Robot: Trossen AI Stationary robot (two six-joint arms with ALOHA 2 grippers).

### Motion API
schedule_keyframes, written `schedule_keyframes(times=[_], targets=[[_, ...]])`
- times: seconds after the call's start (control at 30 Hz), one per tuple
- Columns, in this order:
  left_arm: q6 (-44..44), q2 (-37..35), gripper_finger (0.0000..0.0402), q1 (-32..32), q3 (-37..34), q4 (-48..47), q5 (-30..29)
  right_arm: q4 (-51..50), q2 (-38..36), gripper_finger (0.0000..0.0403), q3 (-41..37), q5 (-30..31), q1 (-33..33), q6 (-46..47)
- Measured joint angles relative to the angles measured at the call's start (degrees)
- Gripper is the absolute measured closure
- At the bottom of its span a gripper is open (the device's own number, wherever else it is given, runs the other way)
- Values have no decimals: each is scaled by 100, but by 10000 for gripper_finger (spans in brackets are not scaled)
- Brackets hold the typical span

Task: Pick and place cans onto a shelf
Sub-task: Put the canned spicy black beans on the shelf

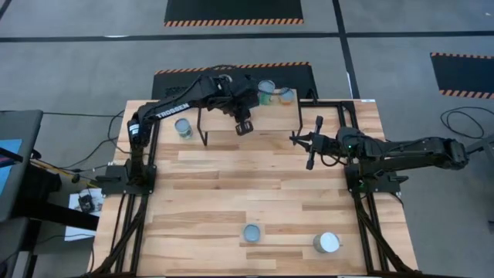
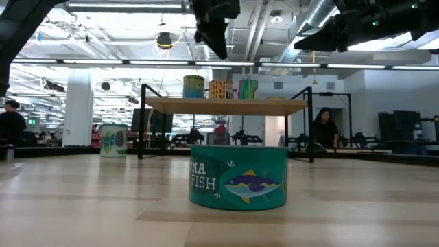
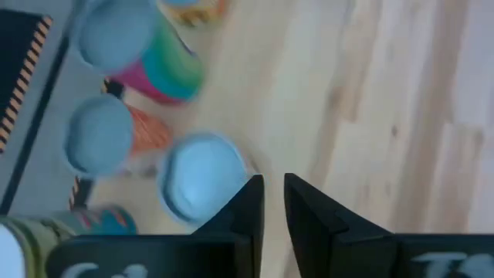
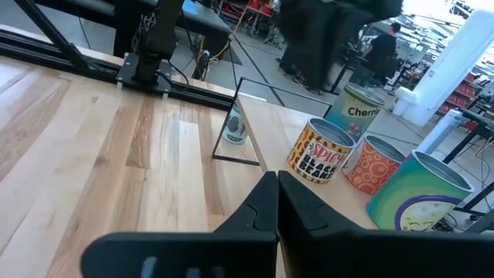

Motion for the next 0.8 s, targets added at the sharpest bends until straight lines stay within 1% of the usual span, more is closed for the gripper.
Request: schedule_keyframes(times=[0.1,0.17,0.3,0.37,0.57,0.8], targets=[[-10,-34,389,-157,-216,-321,100,-94,0,388,0,0,0,5],[-29,-27,397,-227,-511,-233,131,-118,0,389,0,1,0,24],[-207,-21,399,-236,-1207,365,-209,-122,0,388,0,-1,4,139],[-386,-16,401,-181,-1439,500,-418,-122,0,387,0,-1,4,184],[-620,-13,401,-120,-1674,532,-1070,-115,1,389,0,-1,-2,160],[-538,16,401,46,-1672,1038,-1013,-96,0,387,0,-1,-2,153]])
